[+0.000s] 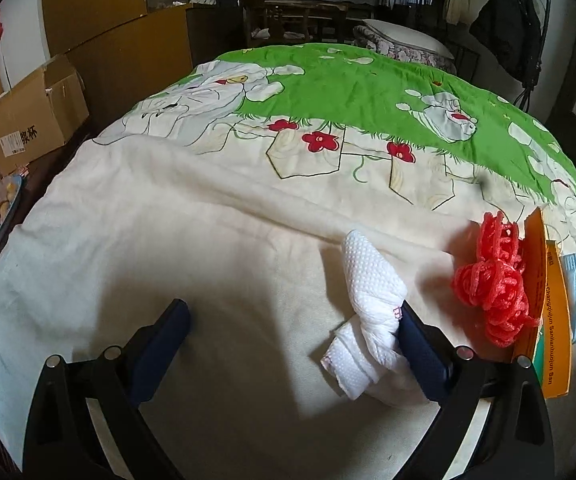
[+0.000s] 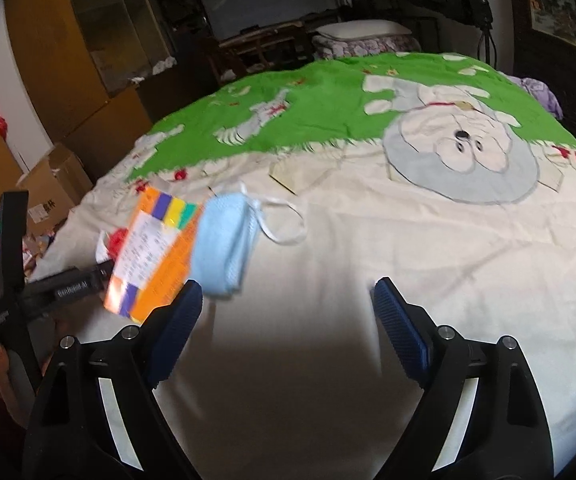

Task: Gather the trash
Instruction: 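Lower the left tool onto the white cloth and grasp it, then grasp the orange medicine box with the right tool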

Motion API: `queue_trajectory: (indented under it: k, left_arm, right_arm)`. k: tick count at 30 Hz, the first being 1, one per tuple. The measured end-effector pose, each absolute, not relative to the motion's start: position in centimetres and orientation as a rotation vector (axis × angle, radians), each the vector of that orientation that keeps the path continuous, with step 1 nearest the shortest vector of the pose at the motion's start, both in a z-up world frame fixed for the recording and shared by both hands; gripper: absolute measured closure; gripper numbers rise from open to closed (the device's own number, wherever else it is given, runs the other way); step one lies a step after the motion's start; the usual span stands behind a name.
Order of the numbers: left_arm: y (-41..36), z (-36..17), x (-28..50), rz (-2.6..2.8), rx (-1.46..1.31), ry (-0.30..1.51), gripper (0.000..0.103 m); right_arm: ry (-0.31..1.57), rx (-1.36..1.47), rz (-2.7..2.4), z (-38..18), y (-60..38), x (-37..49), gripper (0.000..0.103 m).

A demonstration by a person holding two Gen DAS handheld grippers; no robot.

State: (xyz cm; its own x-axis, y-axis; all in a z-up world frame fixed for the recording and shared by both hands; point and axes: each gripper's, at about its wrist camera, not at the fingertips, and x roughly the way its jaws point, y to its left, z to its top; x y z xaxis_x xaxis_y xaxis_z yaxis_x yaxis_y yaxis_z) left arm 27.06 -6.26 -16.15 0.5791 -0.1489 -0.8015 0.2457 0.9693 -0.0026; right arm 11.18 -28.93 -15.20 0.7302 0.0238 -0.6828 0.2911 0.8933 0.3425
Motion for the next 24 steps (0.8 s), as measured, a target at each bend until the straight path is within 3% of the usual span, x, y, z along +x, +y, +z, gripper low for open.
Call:
queue_trajectory:
  k: [3,10,19,20,23,24]
  left_arm:
    - [-6.2,-16.2,27.1,-0.232,0.11,0.926,0.005]
    - [-6.2,-16.1,27.1,-0.234,0.103,0.925,0.005]
    - [-5.8,-16.1,27.4,-0.24,0.07,0.921,0.005]
    - [-5.8,-16.1,27.4,-0.241,0.069,0.921,0.005]
    - [-5.8,-16.0,27.5,-0.244,0.062,0.921,0.005]
    - [-5.8,-16.0,27.5,-0.247,0.058,0.92,0.005]
  right_arm:
    - [0.75,0.469,-0.122,-15.3,-28.5,11.9,0.033]
    - [0.714,0.526,0.01,-14.5,-26.5,10.7,0.034]
    - [0.809,0.57,0.124,-15.4,-22.6,13.8,0.037]
    - [0.816,0.57,0.111,-15.4,-22.4,14.5,0.041]
    - [0.811,0.578,0.091,-15.5,-22.5,15.0,0.076]
    - [0.795,0.579,0.082,-15.3,-22.8,14.5,0.078]
